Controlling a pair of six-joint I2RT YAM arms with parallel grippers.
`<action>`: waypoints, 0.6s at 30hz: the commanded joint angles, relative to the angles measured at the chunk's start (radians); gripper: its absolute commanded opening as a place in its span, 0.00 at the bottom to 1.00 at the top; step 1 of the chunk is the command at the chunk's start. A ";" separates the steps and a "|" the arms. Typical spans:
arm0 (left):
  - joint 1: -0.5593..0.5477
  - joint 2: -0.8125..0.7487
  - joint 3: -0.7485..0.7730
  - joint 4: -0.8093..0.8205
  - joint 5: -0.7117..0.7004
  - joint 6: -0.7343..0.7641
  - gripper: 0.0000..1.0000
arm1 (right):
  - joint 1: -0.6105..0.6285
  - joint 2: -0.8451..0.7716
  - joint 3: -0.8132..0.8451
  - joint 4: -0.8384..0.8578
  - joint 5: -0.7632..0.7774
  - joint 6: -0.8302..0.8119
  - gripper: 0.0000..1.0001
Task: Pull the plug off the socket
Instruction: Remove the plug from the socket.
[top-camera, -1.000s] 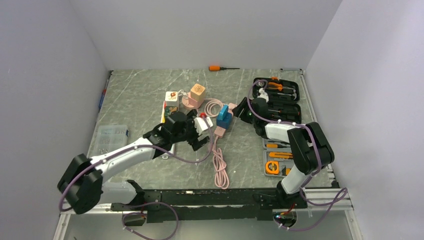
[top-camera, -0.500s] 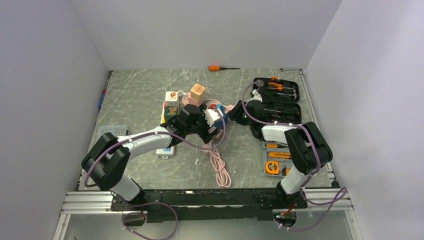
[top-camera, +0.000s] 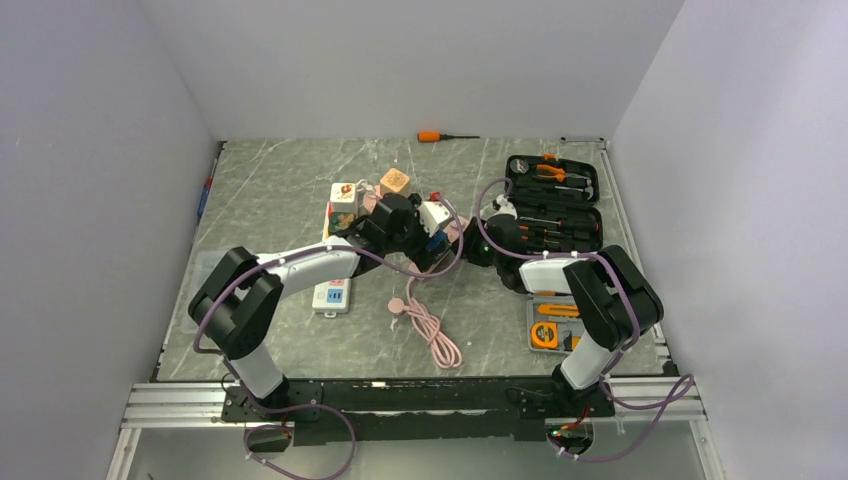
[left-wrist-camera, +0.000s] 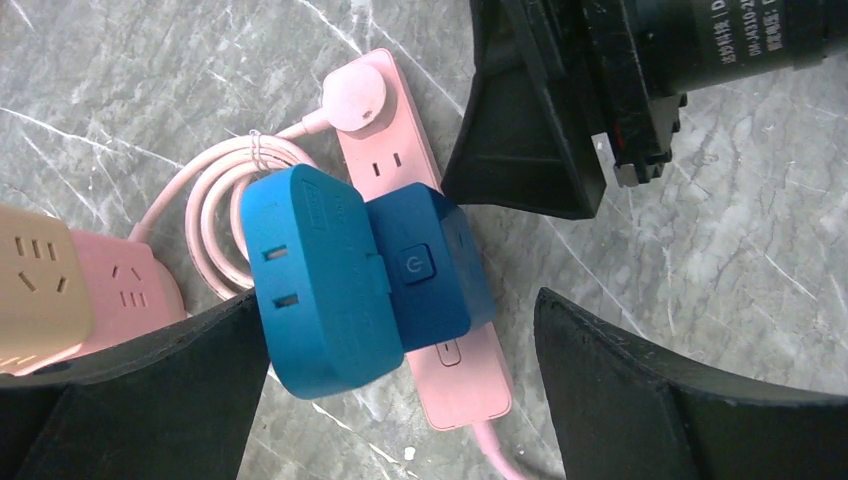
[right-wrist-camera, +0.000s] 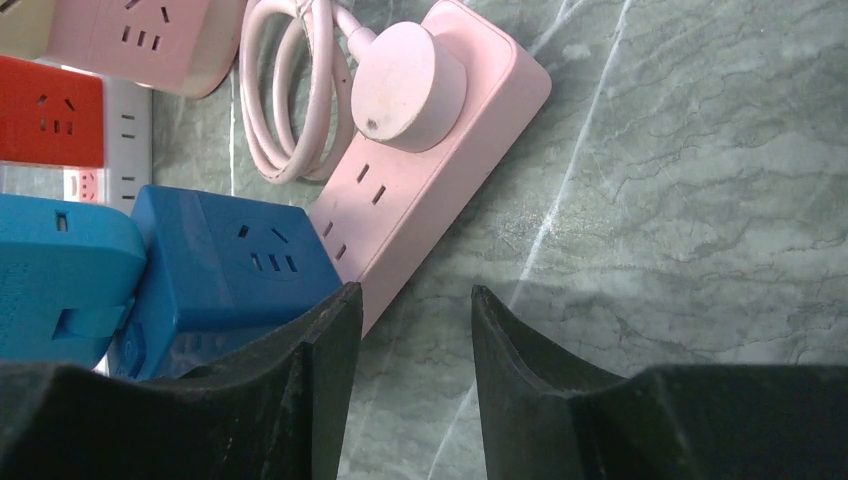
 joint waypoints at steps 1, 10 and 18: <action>0.012 0.039 0.070 -0.048 0.057 -0.024 0.99 | -0.007 -0.017 0.013 0.050 -0.048 0.016 0.47; 0.039 0.154 0.182 -0.166 0.181 -0.031 0.99 | -0.104 -0.119 -0.026 0.054 -0.096 0.044 0.55; 0.052 0.220 0.229 -0.190 0.231 -0.015 1.00 | -0.136 -0.156 -0.052 0.067 -0.122 0.062 0.61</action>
